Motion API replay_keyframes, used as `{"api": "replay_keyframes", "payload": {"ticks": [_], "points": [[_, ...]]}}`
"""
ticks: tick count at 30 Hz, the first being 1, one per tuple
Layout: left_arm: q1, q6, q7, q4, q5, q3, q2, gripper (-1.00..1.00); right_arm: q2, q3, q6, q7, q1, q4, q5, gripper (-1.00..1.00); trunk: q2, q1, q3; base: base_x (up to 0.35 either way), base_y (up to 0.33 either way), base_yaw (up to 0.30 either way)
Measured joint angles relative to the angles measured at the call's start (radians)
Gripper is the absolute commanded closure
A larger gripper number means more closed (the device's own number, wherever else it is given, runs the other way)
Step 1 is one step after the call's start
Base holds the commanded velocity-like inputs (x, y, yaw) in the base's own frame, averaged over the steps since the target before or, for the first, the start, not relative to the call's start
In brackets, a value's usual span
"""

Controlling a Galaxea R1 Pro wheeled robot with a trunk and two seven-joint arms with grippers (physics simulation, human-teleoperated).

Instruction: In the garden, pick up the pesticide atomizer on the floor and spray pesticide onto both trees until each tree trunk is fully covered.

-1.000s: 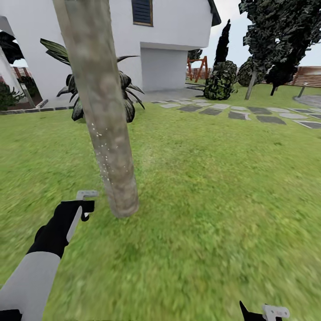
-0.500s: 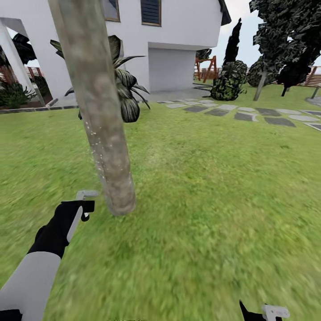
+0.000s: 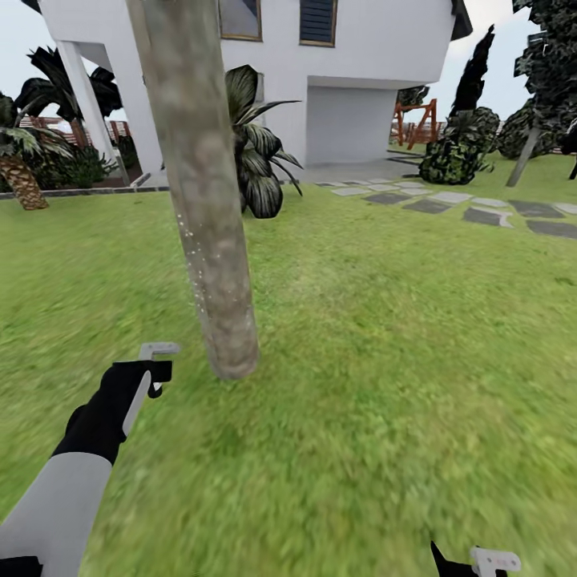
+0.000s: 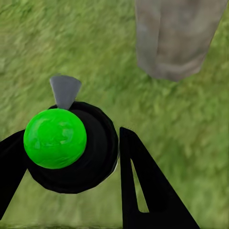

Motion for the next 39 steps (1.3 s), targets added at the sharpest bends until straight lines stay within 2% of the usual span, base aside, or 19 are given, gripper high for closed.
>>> {"api": "replay_keyframes", "payload": {"ticks": [5,11,20,26,39], "points": [[-0.001,0.000,0.000,0.000,-0.002,-0.001,0.000,1.00,0.000,0.000,0.000,0.000,0.000,0.000,0.000,-1.00,0.000,0.000,0.000,0.000,-0.272,0.218],[-0.001,-0.001,0.000,0.000,-0.001,-0.001,0.000,1.00,0.000,0.000,0.000,0.000,0.000,0.000,0.000,-1.00,0.000,0.000,0.000,0.008,-0.272,0.018],[0.000,-0.003,0.020,0.014,0.000,-0.001,0.000,1.00,0.000,0.000,0.000,0.000,0.000,0.000,0.000,-1.00,0.000,0.000,0.000,0.211,-0.197,0.015],[0.000,-0.003,0.023,0.015,0.001,-0.001,-0.001,1.00,0.000,0.000,0.000,0.000,0.000,0.000,0.000,-1.00,0.000,0.000,0.000,0.202,-0.197,0.243],[0.000,-0.003,0.023,0.014,0.000,-0.001,-0.006,1.00,0.000,0.000,0.000,0.000,-0.001,0.000,0.000,-1.00,0.000,0.000,0.000,0.007,-0.271,0.252]]}}
